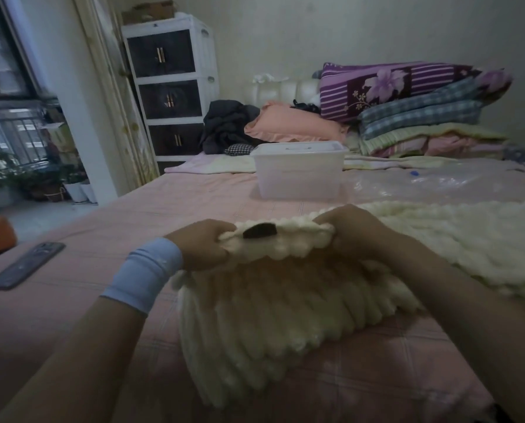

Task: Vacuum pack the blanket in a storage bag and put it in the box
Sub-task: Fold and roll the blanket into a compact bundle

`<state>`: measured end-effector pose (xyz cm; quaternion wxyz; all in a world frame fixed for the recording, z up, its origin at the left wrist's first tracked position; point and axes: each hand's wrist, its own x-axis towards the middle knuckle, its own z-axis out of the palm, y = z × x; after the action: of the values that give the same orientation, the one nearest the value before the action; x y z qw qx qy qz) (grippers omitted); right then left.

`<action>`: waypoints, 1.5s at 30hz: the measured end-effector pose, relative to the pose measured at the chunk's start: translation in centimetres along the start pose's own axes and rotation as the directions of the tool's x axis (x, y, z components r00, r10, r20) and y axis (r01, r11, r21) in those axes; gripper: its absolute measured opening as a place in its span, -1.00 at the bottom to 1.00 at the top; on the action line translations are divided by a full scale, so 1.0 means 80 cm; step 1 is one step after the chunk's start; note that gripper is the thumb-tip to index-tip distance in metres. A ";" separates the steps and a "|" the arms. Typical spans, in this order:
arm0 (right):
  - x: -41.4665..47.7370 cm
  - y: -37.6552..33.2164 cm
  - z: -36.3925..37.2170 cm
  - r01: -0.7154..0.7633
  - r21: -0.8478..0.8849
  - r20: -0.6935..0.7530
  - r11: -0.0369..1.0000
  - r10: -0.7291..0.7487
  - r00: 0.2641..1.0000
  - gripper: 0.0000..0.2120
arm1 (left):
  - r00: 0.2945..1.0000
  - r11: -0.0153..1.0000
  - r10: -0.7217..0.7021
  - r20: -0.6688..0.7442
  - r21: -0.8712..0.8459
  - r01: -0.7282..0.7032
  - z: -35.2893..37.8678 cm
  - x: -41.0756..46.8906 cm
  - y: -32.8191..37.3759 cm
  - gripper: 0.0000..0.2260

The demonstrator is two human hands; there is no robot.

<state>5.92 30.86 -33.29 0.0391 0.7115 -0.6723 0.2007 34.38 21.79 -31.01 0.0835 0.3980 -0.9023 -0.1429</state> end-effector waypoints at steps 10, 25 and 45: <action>-0.026 -0.003 0.021 -0.253 0.262 0.430 0.931 0.122 0.895 -0.79 | 0.892 0.959 -0.108 0.439 -0.190 0.210 0.048 0.007 0.011 -0.74; 0.171 -0.039 0.114 -0.037 -0.307 0.229 0.951 0.112 0.967 -0.75 | 0.980 0.974 -0.193 -0.047 0.108 0.197 0.049 0.179 -0.111 -0.42; 0.378 0.039 0.133 -0.038 -0.147 -0.033 0.988 0.033 0.999 -0.83 | 0.979 0.800 -0.200 0.026 0.581 0.149 -0.092 0.351 -0.155 -0.58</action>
<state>5.80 -1.31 -33.50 0.0984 0.6914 -0.6971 0.1621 26.12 -8.45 -27.03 -0.0930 0.4794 -0.8653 0.1125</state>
